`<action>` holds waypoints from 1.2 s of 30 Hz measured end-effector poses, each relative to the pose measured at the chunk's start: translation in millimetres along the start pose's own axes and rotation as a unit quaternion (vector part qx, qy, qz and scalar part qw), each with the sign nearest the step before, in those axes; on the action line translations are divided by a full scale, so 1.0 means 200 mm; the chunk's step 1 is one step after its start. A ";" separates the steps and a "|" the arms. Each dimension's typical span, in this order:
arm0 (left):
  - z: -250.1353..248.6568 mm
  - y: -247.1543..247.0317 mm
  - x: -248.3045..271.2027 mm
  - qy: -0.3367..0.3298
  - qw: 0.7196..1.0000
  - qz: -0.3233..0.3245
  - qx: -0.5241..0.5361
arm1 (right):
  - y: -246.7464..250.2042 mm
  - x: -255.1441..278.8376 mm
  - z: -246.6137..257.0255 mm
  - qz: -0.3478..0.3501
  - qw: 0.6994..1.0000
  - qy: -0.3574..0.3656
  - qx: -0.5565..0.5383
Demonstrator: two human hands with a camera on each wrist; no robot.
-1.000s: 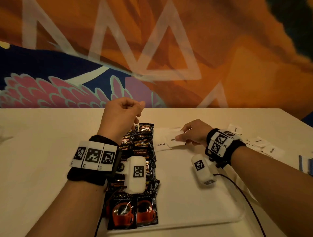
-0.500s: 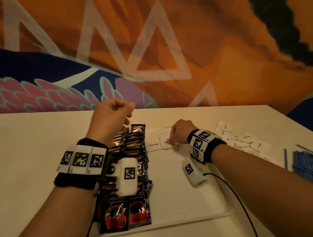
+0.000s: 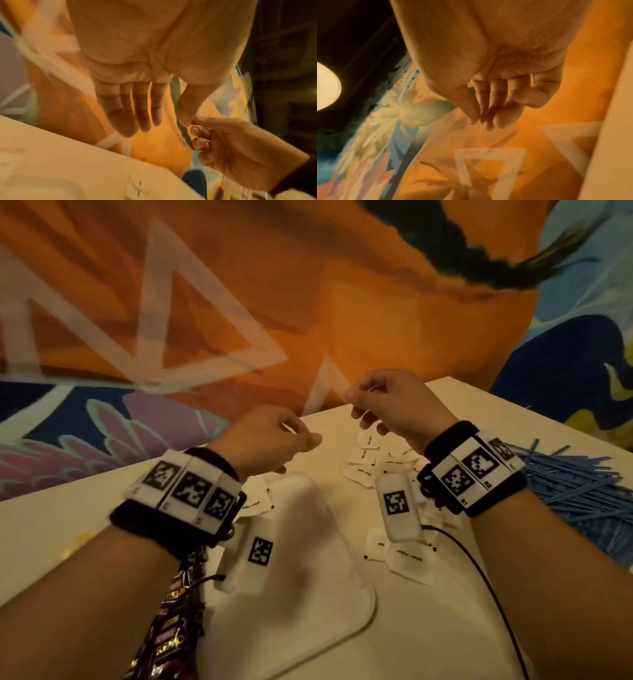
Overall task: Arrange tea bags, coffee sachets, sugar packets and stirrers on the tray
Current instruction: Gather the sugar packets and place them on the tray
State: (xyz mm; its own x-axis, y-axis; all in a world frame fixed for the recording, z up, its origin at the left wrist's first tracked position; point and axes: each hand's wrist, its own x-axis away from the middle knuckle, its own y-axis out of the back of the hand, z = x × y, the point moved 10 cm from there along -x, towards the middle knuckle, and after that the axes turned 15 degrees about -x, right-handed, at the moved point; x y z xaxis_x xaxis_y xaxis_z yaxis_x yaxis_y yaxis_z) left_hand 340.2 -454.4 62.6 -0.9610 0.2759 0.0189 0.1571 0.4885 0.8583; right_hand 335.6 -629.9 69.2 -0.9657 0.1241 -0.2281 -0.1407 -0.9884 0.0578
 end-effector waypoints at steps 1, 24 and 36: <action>-0.07 -0.09 -0.06 -0.003 0.998 0.034 -0.056 | 0.07 0.01 -0.07 -0.010 1.000 -0.024 -0.004; -0.42 -0.83 -0.48 -0.131 0.888 0.079 -0.433 | 0.55 0.18 -0.61 -0.018 0.972 -0.215 0.091; -0.36 -0.37 -0.28 -0.109 0.959 0.072 -0.250 | 0.32 0.12 -0.33 0.023 0.991 -0.104 0.079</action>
State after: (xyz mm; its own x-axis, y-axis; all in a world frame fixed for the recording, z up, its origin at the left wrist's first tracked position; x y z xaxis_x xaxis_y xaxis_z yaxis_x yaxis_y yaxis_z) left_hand 366.7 -565.3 35.3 -0.8584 0.5041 0.0952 0.1037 -0.0112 0.9945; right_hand 318.4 -695.4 3.0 -0.9936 0.1117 -0.0176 -0.1128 -0.9694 0.2179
